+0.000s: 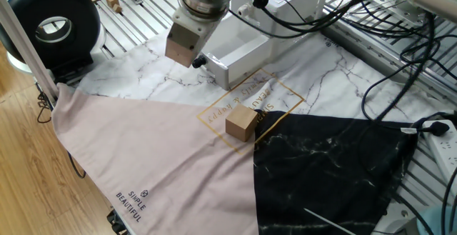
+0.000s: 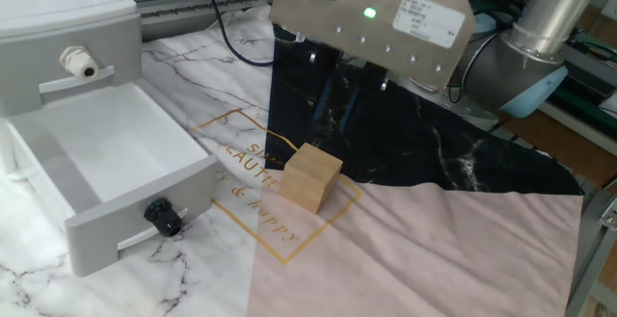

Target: Put things in the drawer

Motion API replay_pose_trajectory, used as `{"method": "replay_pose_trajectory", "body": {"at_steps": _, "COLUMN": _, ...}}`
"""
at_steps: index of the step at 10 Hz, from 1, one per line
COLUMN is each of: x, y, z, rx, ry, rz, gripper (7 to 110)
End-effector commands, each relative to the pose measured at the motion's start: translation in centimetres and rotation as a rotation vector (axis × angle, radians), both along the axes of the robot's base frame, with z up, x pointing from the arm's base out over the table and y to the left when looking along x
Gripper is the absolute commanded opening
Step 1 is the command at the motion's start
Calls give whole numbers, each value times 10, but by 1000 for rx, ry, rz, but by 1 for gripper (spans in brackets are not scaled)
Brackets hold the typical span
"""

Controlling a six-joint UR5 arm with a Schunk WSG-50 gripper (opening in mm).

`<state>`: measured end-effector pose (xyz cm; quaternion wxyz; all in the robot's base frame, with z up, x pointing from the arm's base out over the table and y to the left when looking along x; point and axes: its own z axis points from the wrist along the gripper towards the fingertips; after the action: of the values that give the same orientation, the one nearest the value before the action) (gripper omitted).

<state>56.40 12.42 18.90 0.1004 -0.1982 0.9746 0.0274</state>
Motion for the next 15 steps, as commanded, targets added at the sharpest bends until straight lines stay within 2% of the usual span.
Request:
{"method": "replay_pose_trajectory", "body": {"at_steps": 1, "x": -2, "y": -18, "z": -11, "rx": -40, "ry": 85, "rz": -104, "gripper": 22}}
{"method": "replay_pose_trajectory", "body": {"at_steps": 2, "x": -1, "y": -27, "z": -13, "rx": -65, "ry": 93, "rz": -126, "gripper": 7}}
{"method": "replay_pose_trajectory", "body": {"at_steps": 3, "x": 6, "y": -28, "z": -19, "rx": -45, "ry": 95, "rz": -147, "gripper": 7}}
{"method": "replay_pose_trajectory", "body": {"at_steps": 4, "x": 14, "y": -11, "z": -25, "rx": 39, "ry": 105, "rz": -173, "gripper": 7}}
{"method": "replay_pose_trajectory", "body": {"at_steps": 5, "x": 17, "y": -15, "z": -38, "rx": 38, "ry": 158, "rz": -176, "gripper": 7}}
{"method": "replay_pose_trajectory", "body": {"at_steps": 6, "x": 27, "y": -29, "z": -52, "rx": 8, "ry": 165, "rz": -199, "gripper": 7}}
{"method": "replay_pose_trajectory", "body": {"at_steps": 7, "x": 35, "y": -36, "z": -62, "rx": 14, "ry": 167, "rz": -239, "gripper": 7}}
{"method": "replay_pose_trajectory", "body": {"at_steps": 8, "x": 35, "y": -37, "z": -66, "rx": 24, "ry": 182, "rz": -293, "gripper": 7}}
{"method": "replay_pose_trajectory", "body": {"at_steps": 9, "x": 27, "y": -43, "z": -70, "rx": 1, "ry": 225, "rz": -323, "gripper": 7}}
{"method": "replay_pose_trajectory", "body": {"at_steps": 10, "x": 14, "y": -56, "z": -73, "rx": -51, "ry": 274, "rz": -361, "gripper": 7}}
{"method": "replay_pose_trajectory", "body": {"at_steps": 11, "x": 8, "y": -64, "z": -80, "rx": -41, "ry": 301, "rz": -366, "gripper": 7}}
{"method": "replay_pose_trajectory", "body": {"at_steps": 12, "x": 18, "y": -69, "z": -95, "rx": 7, "ry": 257, "rz": -317, "gripper": 7}}
{"method": "replay_pose_trajectory", "body": {"at_steps": 13, "x": 17, "y": -74, "z": -102, "rx": 23, "ry": 233, "rz": -255, "gripper": 7}}
{"method": "replay_pose_trajectory", "body": {"at_steps": 14, "x": 7, "y": -75, "z": -101, "rx": 11, "ry": 256, "rz": -248, "gripper": 7}}
{"method": "replay_pose_trajectory", "body": {"at_steps": 15, "x": 5, "y": -74, "z": -102, "rx": -9, "ry": 255, "rz": -260, "gripper": 22}}
